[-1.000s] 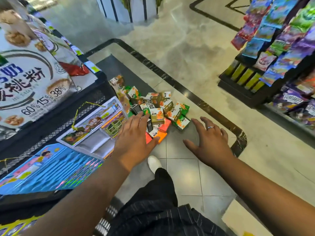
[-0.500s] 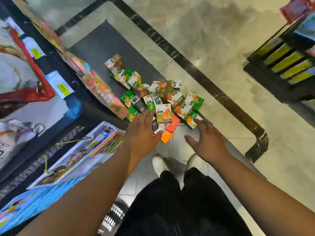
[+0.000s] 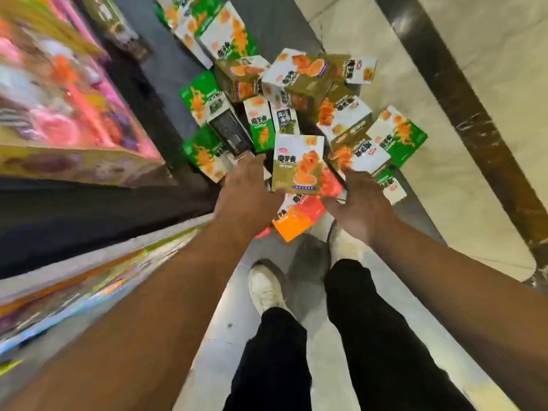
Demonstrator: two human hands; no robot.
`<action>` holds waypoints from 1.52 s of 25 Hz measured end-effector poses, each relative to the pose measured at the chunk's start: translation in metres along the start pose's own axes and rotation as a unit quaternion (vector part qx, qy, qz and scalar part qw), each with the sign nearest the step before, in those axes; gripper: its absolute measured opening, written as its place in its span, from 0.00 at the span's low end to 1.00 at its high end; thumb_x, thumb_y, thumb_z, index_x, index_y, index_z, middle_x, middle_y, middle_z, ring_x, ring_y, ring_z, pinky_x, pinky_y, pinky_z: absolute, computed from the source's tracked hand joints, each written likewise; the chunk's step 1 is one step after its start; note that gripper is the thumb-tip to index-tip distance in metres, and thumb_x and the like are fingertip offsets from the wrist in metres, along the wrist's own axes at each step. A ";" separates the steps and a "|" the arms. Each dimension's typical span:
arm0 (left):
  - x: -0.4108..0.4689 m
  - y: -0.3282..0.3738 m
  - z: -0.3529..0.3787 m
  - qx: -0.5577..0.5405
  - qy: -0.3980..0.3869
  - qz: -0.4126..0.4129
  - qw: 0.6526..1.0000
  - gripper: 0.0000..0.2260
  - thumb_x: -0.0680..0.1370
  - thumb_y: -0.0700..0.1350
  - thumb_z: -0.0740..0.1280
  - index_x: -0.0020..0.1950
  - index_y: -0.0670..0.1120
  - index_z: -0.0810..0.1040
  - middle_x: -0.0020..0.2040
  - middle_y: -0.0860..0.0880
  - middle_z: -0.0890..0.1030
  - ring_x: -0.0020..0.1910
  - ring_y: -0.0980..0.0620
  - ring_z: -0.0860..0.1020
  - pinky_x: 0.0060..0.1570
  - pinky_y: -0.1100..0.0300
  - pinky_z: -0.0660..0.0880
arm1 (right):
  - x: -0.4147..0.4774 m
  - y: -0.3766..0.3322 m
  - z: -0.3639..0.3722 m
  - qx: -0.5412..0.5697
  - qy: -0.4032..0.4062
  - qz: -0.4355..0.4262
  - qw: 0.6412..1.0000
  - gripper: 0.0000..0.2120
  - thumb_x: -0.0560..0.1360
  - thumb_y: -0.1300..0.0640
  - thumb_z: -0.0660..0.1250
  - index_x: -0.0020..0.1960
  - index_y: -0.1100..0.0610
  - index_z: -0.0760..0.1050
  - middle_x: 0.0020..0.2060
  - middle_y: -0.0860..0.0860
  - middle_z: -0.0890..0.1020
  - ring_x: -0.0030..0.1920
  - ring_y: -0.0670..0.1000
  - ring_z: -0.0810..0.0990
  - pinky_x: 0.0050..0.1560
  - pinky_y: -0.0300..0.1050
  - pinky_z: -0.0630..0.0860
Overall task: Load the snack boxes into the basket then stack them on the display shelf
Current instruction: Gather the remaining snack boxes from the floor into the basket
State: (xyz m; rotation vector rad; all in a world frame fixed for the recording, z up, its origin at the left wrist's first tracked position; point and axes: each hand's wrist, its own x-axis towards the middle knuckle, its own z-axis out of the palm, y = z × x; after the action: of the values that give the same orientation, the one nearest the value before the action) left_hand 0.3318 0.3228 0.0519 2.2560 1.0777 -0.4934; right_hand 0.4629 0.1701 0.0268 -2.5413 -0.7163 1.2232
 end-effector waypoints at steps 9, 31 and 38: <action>0.130 -0.045 0.125 -0.112 -0.022 -0.107 0.988 0.27 0.80 0.53 0.65 0.76 0.44 0.63 0.69 0.40 0.73 0.69 0.42 0.70 0.62 0.56 0.66 | 0.156 0.051 0.092 0.104 -0.024 -0.031 0.994 0.31 0.78 0.43 0.64 0.76 0.51 0.60 0.66 0.55 0.76 0.65 0.59 0.74 0.64 0.51 0.71; 0.124 0.001 0.131 -0.506 0.011 -0.256 0.824 0.34 0.64 0.63 0.75 0.66 0.50 0.73 0.54 0.46 0.84 0.49 0.45 0.84 0.51 0.37 0.80 | 0.173 0.150 0.030 0.000 0.150 0.102 0.983 0.38 0.71 0.36 0.63 0.73 0.57 0.65 0.69 0.62 0.68 0.71 0.62 0.64 0.68 0.51 0.61; 0.139 -0.022 0.148 -0.471 0.007 -0.259 0.843 0.25 0.75 0.57 0.72 0.68 0.49 0.71 0.53 0.50 0.81 0.49 0.48 0.82 0.53 0.39 0.79 | 0.206 0.181 0.039 0.326 0.055 0.189 0.925 0.39 0.62 0.37 0.77 0.68 0.51 0.72 0.57 0.53 0.80 0.50 0.54 0.82 0.41 0.43 0.76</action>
State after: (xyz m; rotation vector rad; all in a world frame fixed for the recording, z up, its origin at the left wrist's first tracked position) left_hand 0.3872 0.3184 -0.1451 1.0973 1.5098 -0.0811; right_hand 0.6014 0.1226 -0.2078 -2.1861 0.2101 1.1531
